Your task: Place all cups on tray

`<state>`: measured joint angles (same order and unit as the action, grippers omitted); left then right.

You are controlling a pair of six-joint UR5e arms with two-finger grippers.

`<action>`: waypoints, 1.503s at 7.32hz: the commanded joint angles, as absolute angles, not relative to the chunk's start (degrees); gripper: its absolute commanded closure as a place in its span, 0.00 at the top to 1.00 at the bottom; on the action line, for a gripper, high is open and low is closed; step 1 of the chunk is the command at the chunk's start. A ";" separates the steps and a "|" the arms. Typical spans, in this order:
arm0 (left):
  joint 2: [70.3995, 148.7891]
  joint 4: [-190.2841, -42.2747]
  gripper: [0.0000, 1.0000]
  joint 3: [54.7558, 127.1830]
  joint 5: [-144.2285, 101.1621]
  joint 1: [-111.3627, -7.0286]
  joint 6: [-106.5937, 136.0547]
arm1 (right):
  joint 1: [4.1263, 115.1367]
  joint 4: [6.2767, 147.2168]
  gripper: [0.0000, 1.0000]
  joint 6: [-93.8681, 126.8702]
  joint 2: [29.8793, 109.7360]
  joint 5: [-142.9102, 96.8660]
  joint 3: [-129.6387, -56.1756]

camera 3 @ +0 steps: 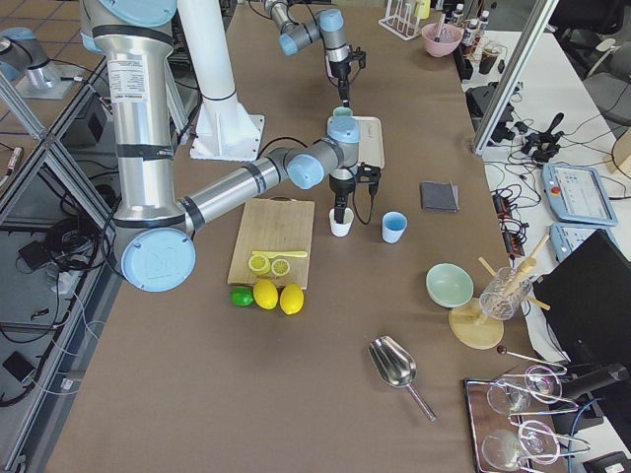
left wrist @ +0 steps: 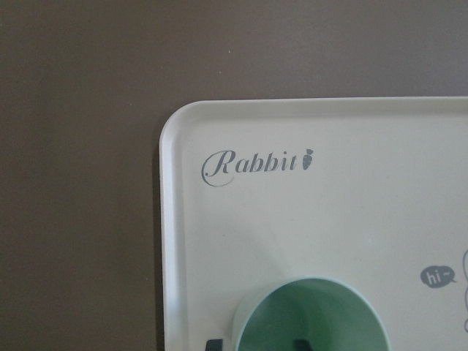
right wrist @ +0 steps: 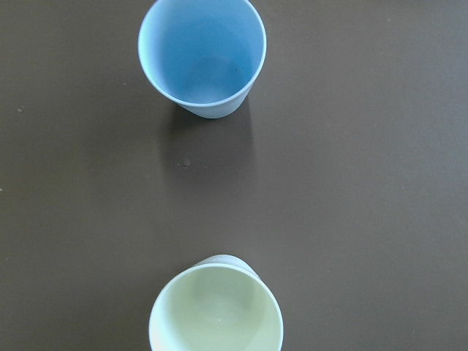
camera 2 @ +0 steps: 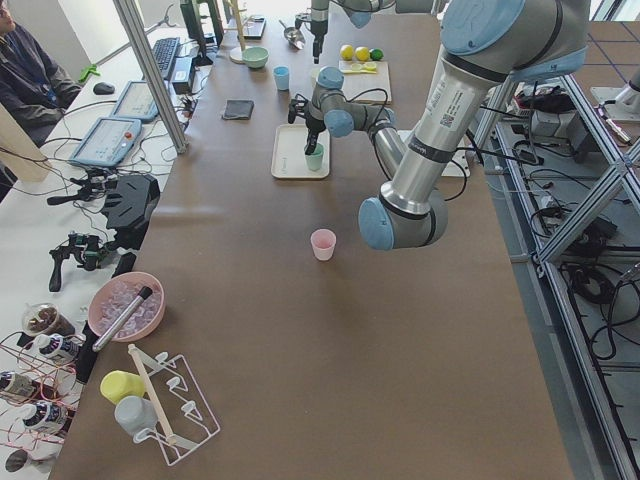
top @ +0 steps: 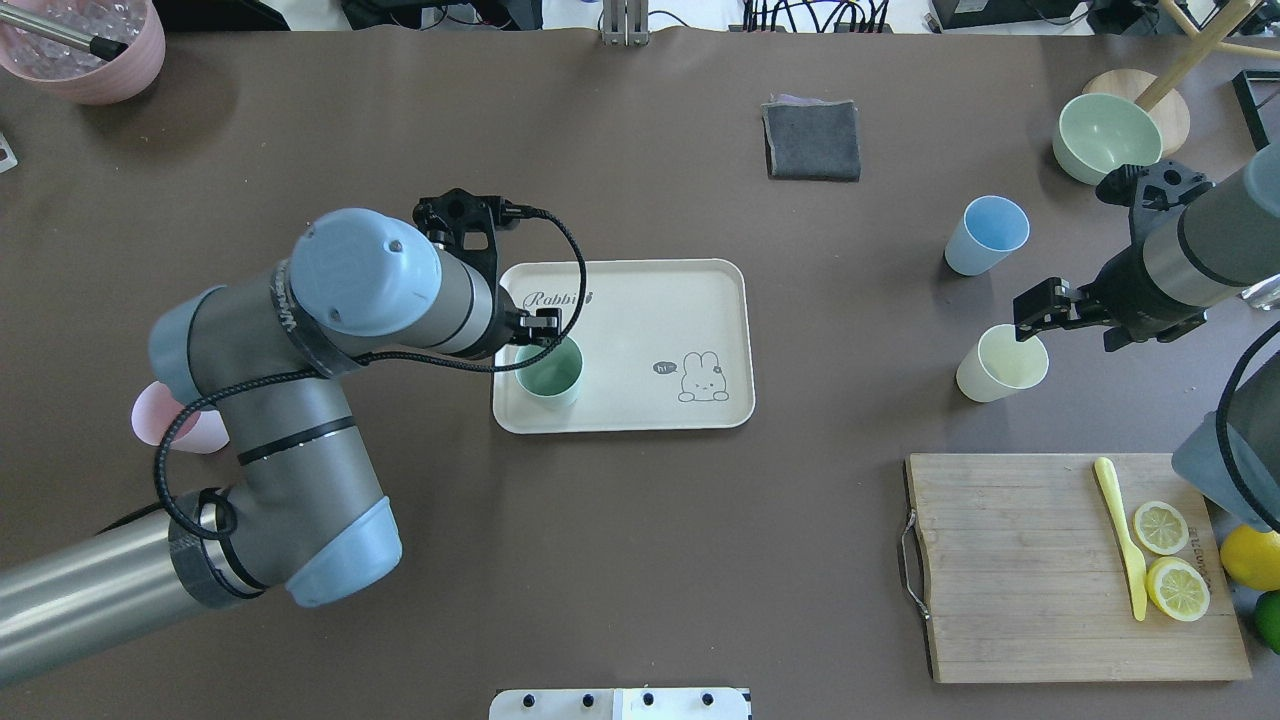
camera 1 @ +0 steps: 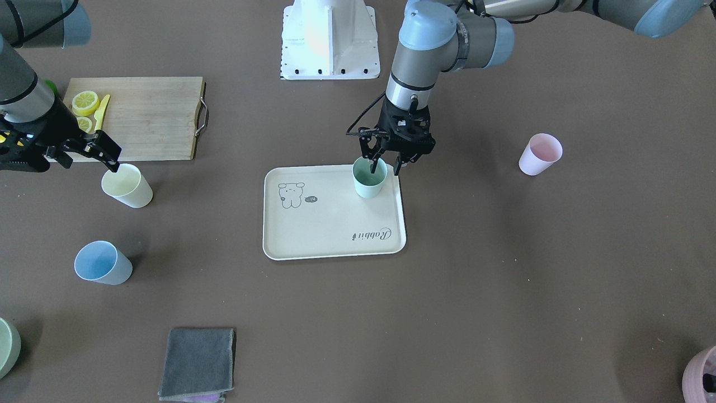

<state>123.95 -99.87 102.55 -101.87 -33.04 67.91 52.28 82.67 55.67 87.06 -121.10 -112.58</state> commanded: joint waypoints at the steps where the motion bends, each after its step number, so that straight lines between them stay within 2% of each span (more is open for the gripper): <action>1: 123.58 -99.76 0.98 104.76 -116.20 -44.76 59.90 | 51.68 82.09 0.97 55.63 87.10 -120.24 -111.45; 2: 122.97 -99.76 0.98 104.85 -119.93 -48.91 56.81 | 51.59 82.00 0.90 55.55 87.10 -120.23 -110.75; 5: 121.56 -99.41 0.98 104.94 -120.15 -50.98 53.26 | 51.33 81.65 0.80 55.81 86.32 -120.24 -107.86; 7: 121.47 -99.40 0.98 104.85 -120.15 -50.89 53.26 | 50.72 79.21 0.80 56.16 85.96 -119.71 -105.40; 8: 121.46 -99.40 0.98 104.77 -120.06 -50.98 53.17 | 50.19 76.84 0.72 57.21 86.13 -119.62 -103.99; 9: 121.46 -99.32 0.98 104.77 -120.06 -50.98 53.17 | 49.32 76.12 0.33 61.48 86.13 -119.62 -104.06; 10: 121.46 -99.32 0.98 104.85 -120.06 -50.98 53.17 | 48.26 74.63 0.00 65.35 86.13 -119.27 -104.58; 11: 121.46 -99.32 0.98 104.94 -120.06 -51.06 53.17 | 47.56 74.36 0.00 66.43 85.96 -119.27 -105.98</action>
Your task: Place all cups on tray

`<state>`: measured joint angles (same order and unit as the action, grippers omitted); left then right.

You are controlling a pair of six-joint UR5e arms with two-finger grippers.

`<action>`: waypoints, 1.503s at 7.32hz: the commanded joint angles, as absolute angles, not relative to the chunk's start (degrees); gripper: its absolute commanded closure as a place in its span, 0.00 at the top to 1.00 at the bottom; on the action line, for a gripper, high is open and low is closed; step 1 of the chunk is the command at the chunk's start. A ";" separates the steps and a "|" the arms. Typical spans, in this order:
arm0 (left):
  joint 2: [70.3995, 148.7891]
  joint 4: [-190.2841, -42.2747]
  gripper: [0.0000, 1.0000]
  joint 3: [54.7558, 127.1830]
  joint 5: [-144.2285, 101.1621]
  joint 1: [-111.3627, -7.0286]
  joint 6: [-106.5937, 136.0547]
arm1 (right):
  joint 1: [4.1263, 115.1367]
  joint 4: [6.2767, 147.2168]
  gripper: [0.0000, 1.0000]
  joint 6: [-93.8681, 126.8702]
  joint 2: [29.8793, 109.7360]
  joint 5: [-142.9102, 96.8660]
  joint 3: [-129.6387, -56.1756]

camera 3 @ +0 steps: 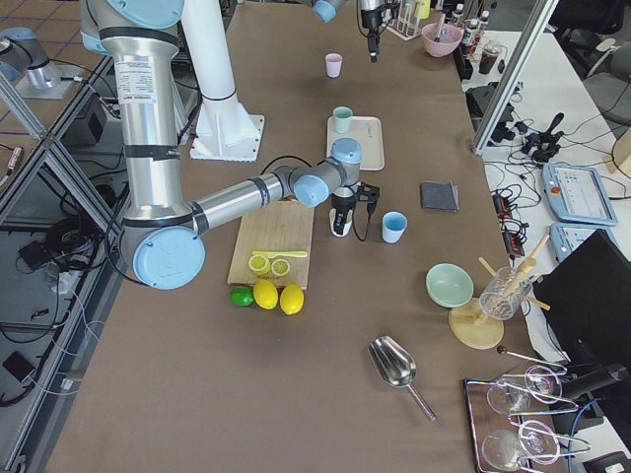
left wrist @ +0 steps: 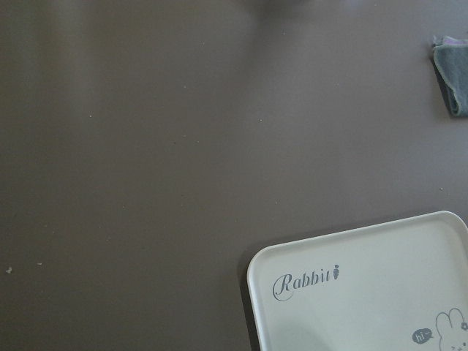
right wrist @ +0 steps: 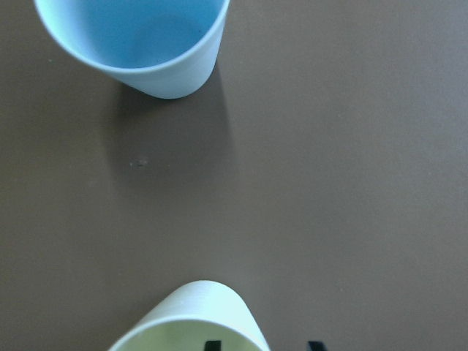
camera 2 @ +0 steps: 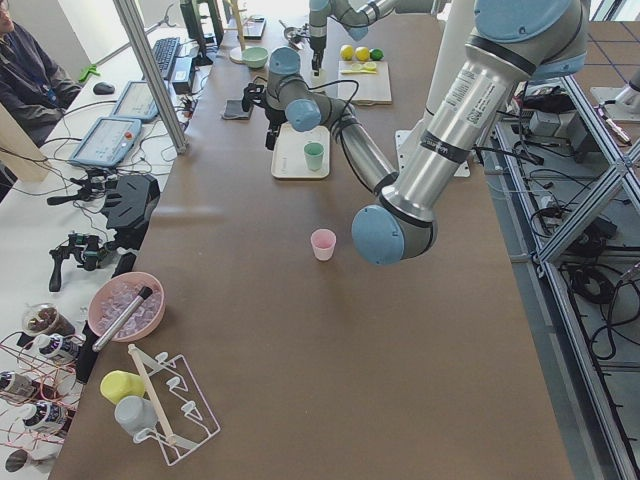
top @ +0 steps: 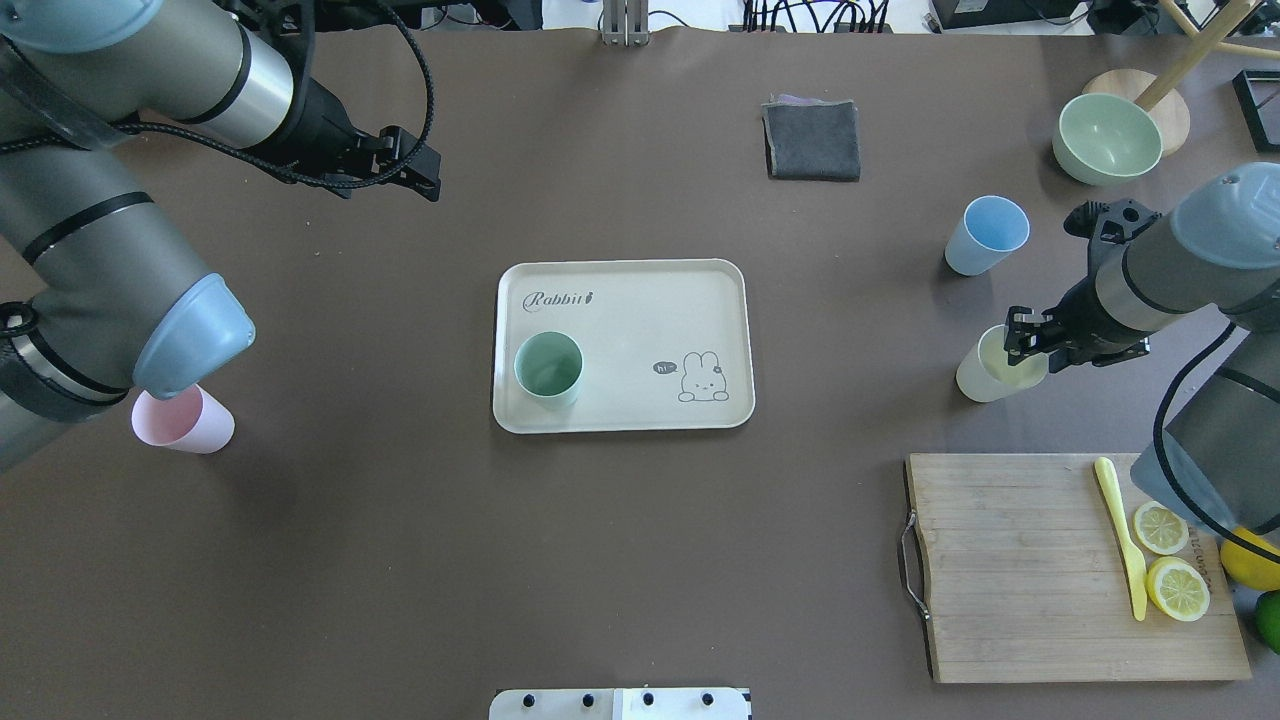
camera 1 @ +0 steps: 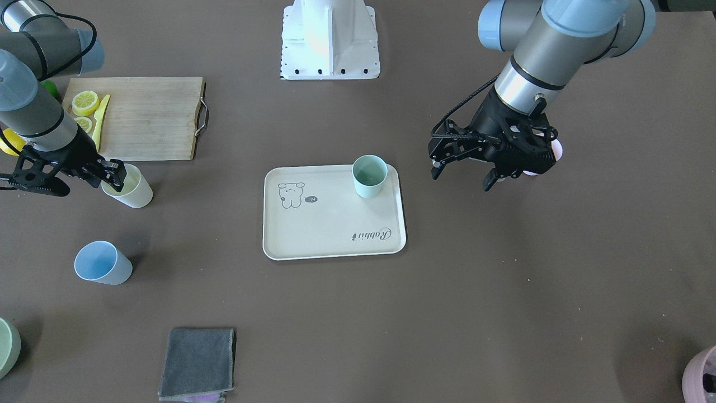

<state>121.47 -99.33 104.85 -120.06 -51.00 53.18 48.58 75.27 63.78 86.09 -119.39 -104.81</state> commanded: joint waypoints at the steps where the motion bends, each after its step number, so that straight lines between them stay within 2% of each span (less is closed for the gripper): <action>1: 121.38 -98.97 0.98 104.94 -120.15 -51.76 53.17 | 47.64 74.53 0.00 66.45 85.96 -119.79 -108.00; 3: 119.03 -92.58 0.98 107.47 -121.37 -54.48 44.63 | 47.64 75.14 0.00 68.10 83.43 -119.88 -110.21; 6: 105.69 -92.45 0.98 109.86 -121.38 -56.76 29.78 | 46.94 84.25 0.00 77.59 71.06 -119.36 -110.83; 8: 94.81 -101.63 0.98 111.62 -120.94 -57.57 28.74 | 42.47 89.27 0.00 81.38 63.93 -116.39 -110.13; 9: 88.92 -110.39 0.98 109.88 -121.46 -57.48 28.91 | 40.45 91.65 0.00 82.95 60.50 -114.89 -109.00; 11: 82.82 -117.14 0.98 108.81 -121.47 -57.48 30.14 | 36.49 92.20 0.00 85.69 57.14 -110.94 -106.27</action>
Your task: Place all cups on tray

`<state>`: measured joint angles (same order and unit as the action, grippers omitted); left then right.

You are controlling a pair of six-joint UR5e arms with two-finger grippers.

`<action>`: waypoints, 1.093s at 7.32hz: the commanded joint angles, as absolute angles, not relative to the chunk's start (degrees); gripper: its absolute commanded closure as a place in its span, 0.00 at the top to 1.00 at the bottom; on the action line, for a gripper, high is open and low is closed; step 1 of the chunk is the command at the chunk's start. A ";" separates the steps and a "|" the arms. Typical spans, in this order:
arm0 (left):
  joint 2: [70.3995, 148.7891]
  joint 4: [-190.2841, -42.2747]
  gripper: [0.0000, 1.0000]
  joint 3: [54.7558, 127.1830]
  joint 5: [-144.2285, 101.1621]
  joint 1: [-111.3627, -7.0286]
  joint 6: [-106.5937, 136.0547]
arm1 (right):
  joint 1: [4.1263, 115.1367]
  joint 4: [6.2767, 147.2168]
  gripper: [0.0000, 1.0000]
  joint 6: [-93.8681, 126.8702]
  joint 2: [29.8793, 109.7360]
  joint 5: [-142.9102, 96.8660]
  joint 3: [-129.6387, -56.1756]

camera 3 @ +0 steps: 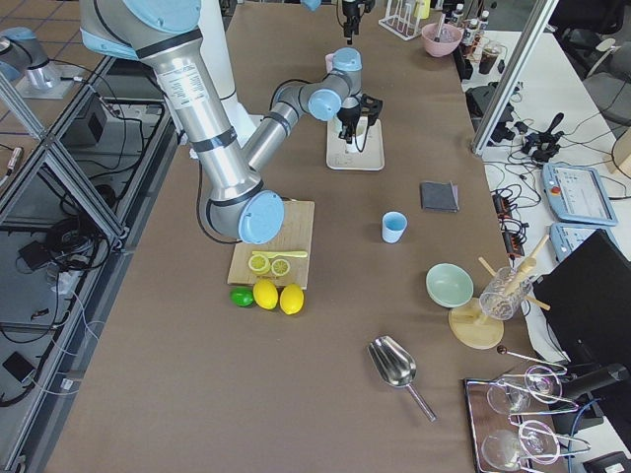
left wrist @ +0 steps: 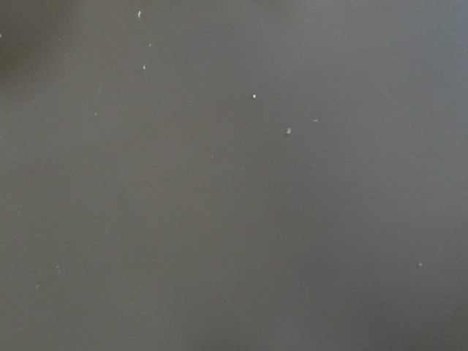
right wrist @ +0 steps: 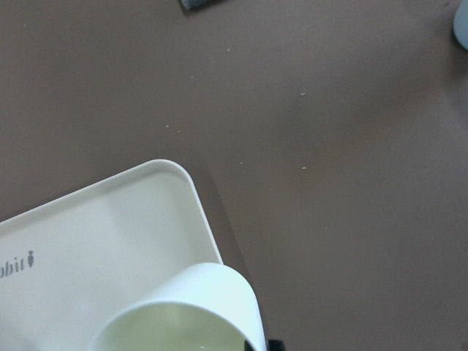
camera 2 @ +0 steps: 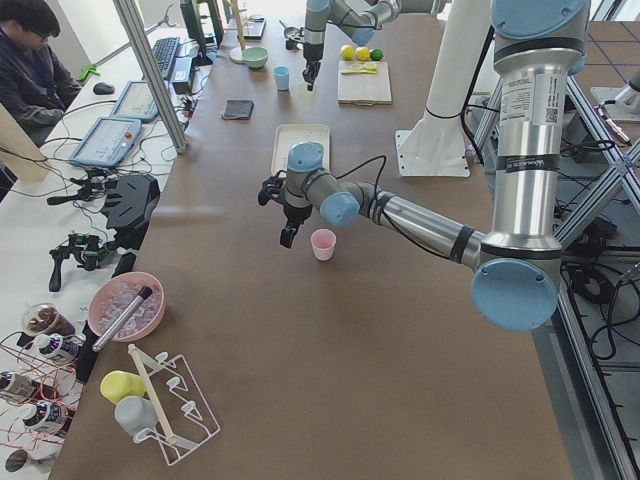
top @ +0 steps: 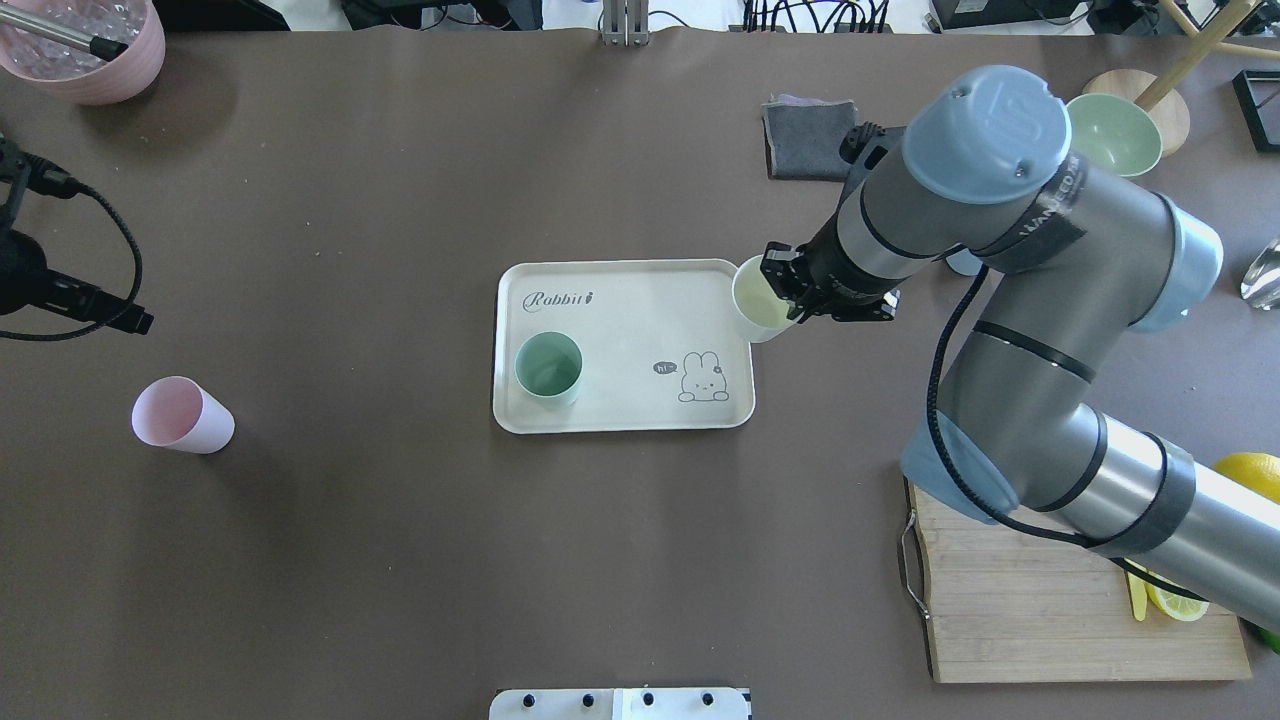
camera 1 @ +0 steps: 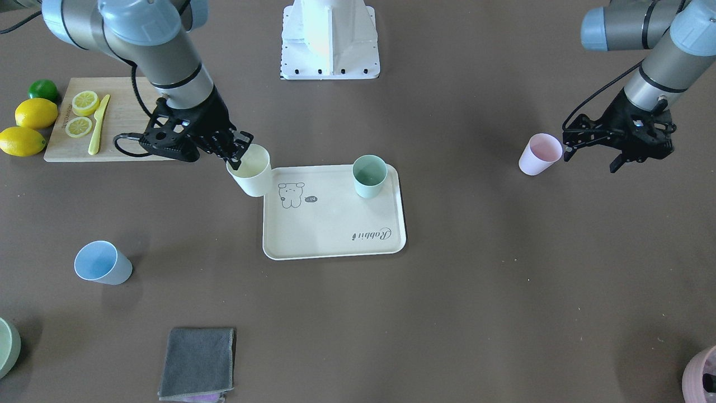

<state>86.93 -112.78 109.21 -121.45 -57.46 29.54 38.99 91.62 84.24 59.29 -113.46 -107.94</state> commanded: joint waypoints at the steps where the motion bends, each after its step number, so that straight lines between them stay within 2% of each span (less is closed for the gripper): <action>1: 81.84 -119.68 0.98 108.98 -121.55 -57.48 34.50 | 35.60 92.11 0.00 85.69 56.78 -110.22 -105.56; 5: 78.49 -124.62 0.98 108.90 -121.64 -56.78 37.52 | 31.55 90.45 0.00 88.51 55.37 -106.35 -101.44; 6: 78.49 -125.24 0.98 108.90 -121.64 -55.91 39.62 | 31.55 87.48 0.21 88.94 55.37 -106.35 -98.82; 7: 78.49 -127.25 0.98 108.72 -121.64 -54.16 43.12 | 31.55 84.67 0.55 89.12 55.28 -105.74 -96.70; 8: 78.40 -128.66 0.98 108.55 -121.55 -52.57 46.11 | 31.55 84.12 0.81 89.12 55.20 -105.38 -96.42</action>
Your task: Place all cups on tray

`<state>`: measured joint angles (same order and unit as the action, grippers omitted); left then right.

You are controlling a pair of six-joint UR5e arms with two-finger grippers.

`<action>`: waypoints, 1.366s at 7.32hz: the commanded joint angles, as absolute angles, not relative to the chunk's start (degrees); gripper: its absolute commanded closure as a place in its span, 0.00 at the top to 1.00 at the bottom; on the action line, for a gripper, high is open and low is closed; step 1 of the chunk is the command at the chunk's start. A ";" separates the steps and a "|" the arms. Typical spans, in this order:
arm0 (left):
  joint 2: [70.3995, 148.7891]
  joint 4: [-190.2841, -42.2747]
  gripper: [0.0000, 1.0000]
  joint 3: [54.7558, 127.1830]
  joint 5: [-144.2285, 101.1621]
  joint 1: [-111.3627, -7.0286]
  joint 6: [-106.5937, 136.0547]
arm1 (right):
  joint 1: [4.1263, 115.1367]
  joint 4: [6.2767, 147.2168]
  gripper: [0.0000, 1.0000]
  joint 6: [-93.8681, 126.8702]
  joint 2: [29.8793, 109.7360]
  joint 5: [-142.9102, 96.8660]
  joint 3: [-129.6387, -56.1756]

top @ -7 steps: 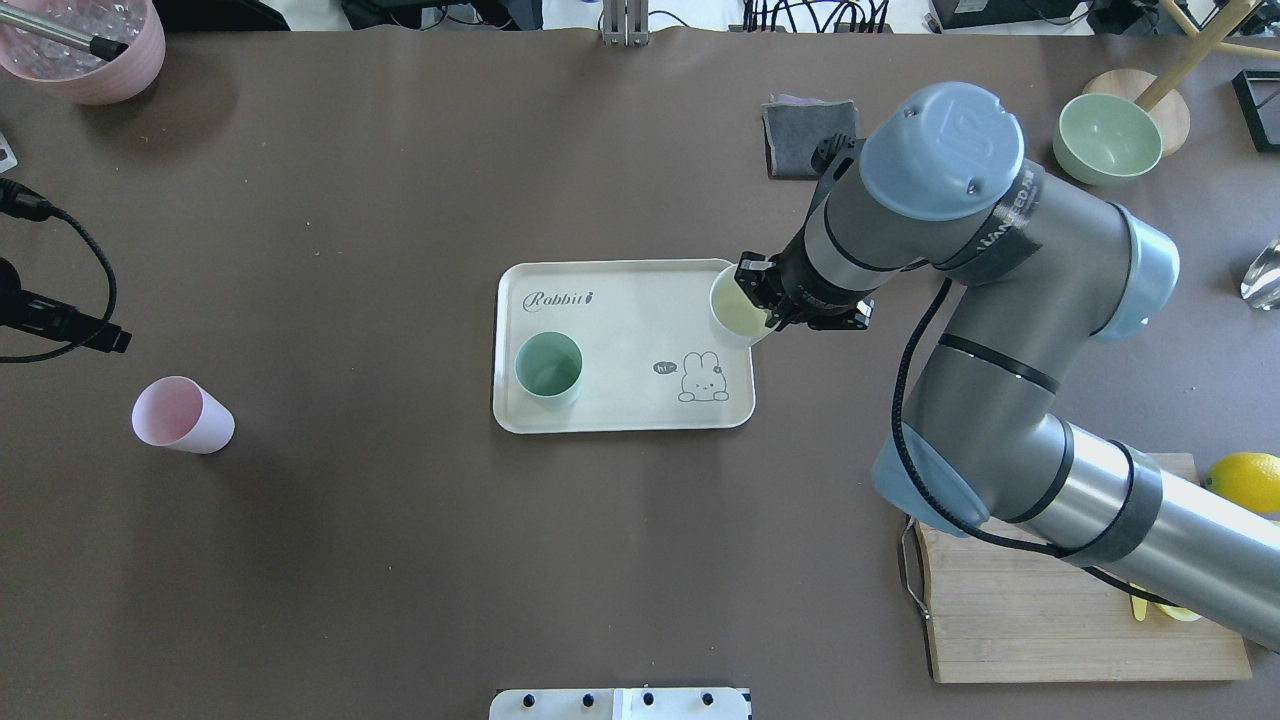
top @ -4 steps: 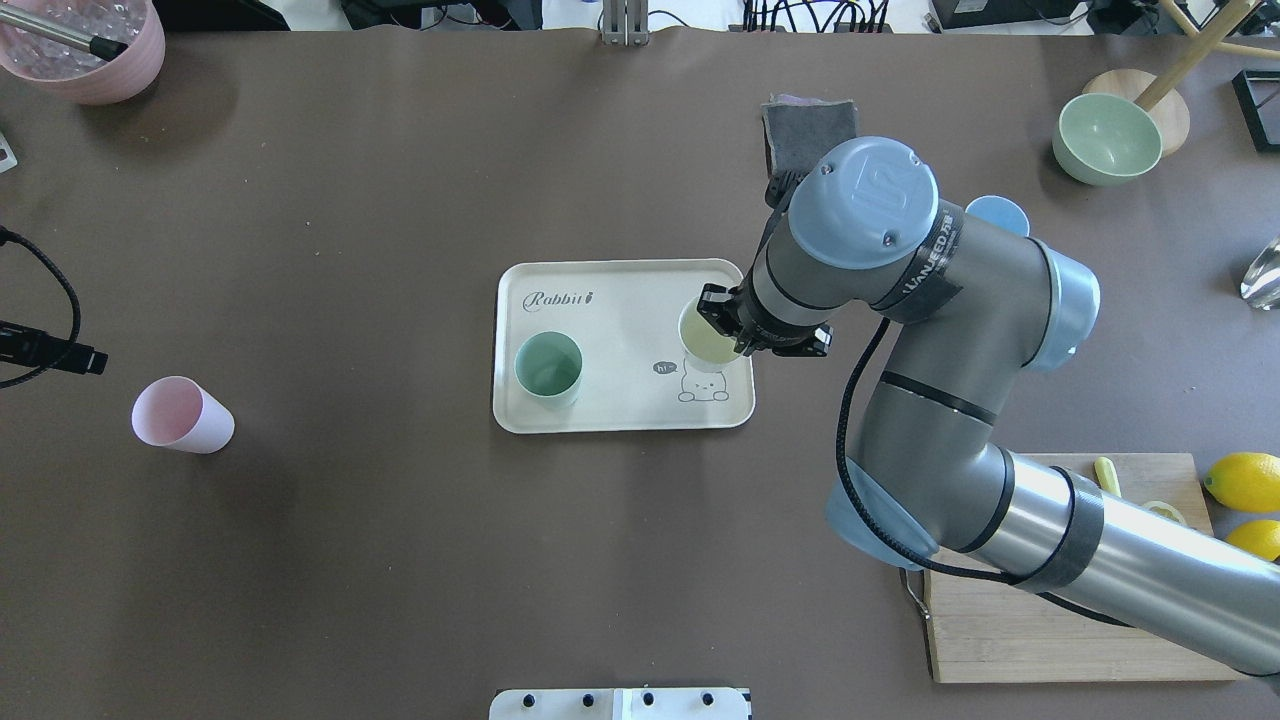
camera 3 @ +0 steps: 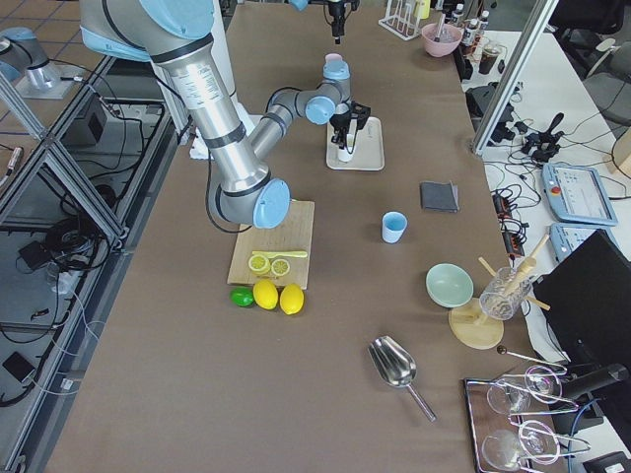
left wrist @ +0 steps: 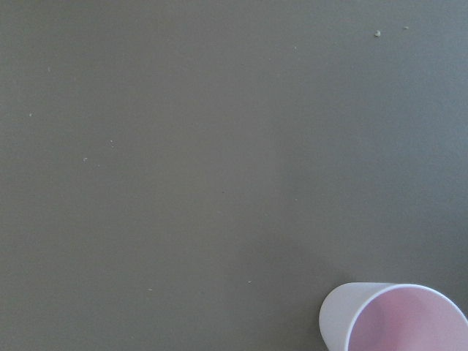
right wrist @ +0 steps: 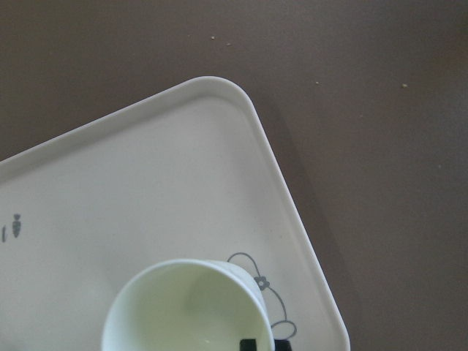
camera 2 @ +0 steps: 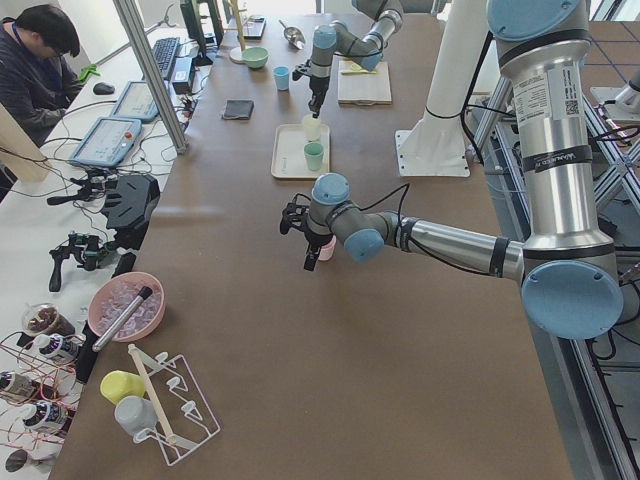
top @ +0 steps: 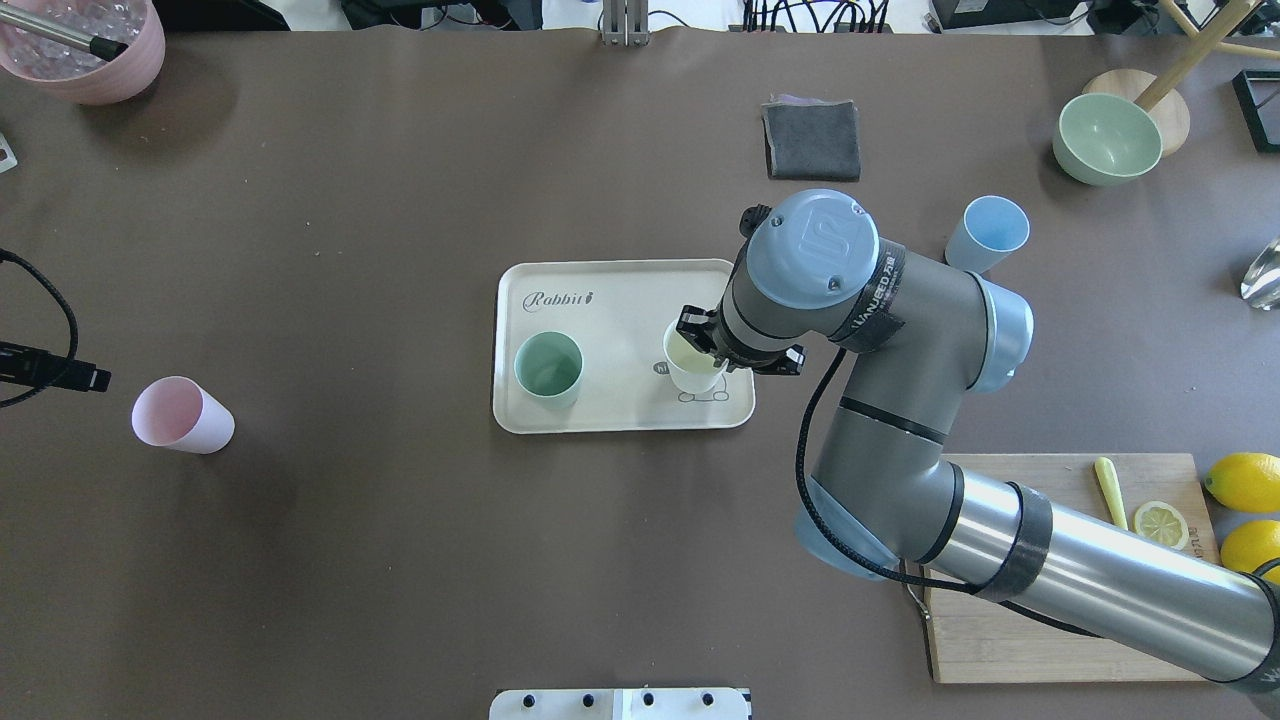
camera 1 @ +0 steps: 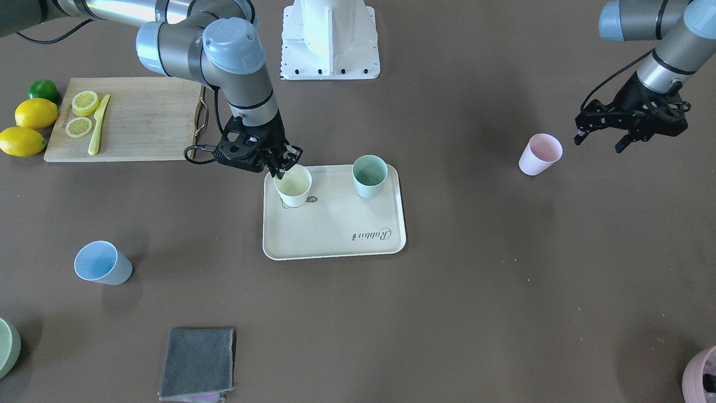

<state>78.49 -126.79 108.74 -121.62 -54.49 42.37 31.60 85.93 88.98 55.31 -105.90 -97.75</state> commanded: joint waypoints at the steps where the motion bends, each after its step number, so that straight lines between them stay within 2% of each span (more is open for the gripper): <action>1: 78.49 -129.11 0.98 108.54 -121.55 -51.43 48.40 | 31.55 84.11 0.99 89.21 54.76 -105.29 -96.42; 2: 79.10 -129.11 0.98 108.02 -121.55 -51.24 49.91 | 32.16 84.11 1.00 88.43 54.76 -105.47 -97.37; 3: 79.36 -129.89 0.90 106.97 -121.47 -50.89 51.05 | 33.82 84.98 1.00 88.07 54.84 -106.43 -100.08; 4: 79.37 -133.38 0.77 104.79 -121.46 -50.54 52.80 | 36.54 85.43 1.00 85.98 55.80 -110.26 -102.63; 6: 80.32 -137.71 0.65 101.78 -120.94 -47.04 56.92 | 41.37 92.24 1.00 81.16 56.77 -114.85 -108.25; 7: 81.20 -137.81 0.49 102.04 -120.85 -45.72 59.39 | 44.62 95.42 1.00 76.42 58.17 -117.31 -111.07; 8: 82.08 -137.81 0.00 102.13 -120.85 -44.92 60.37 | 47.26 95.54 1.00 73.42 59.66 -118.46 -111.62; 10: 82.62 -138.77 0.00 102.83 -120.76 -45.00 60.29 | 48.77 94.93 1.00 68.58 63.17 -118.74 -111.53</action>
<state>82.21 -138.21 102.43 -120.80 -45.11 60.05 47.51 95.19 71.79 60.70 -118.36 -111.32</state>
